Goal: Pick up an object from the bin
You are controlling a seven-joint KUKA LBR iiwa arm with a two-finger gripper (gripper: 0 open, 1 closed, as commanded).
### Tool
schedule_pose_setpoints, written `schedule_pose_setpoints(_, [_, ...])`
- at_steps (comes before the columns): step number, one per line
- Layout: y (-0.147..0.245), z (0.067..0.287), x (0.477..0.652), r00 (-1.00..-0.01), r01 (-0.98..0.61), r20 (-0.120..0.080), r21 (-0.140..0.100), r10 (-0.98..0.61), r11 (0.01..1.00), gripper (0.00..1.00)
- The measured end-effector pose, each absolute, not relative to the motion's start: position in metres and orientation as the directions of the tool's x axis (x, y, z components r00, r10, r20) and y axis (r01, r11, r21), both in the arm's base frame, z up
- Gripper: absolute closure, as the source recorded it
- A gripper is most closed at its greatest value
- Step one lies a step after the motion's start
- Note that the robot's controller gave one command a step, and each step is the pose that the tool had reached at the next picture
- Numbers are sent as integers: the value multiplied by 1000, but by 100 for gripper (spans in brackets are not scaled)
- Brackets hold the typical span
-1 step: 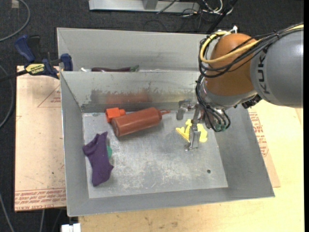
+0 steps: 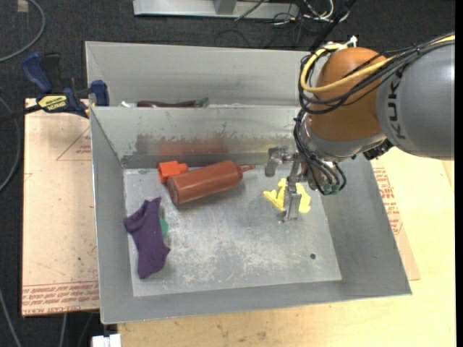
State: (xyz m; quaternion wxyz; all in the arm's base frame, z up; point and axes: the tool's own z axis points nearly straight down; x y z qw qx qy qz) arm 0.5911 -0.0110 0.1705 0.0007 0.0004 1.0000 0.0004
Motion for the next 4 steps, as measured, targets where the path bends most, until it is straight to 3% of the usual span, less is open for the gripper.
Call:
schedule_pose_setpoints(1, [-46, 131, 601, -996, 85, -4, 2, 85, 996, 0])
schedule_pose_setpoints(2, [-104, 127, 615, -1000, -6, -2, 1, -6, 1000, 0])
schedule_pose_setpoints(3, [-116, 115, 610, -995, 104, -6, 0, 104, 995, 0])
schedule_pose_setpoints(4, [-95, 80, 618, -989, 147, -5, 2, 147, 989, 0])
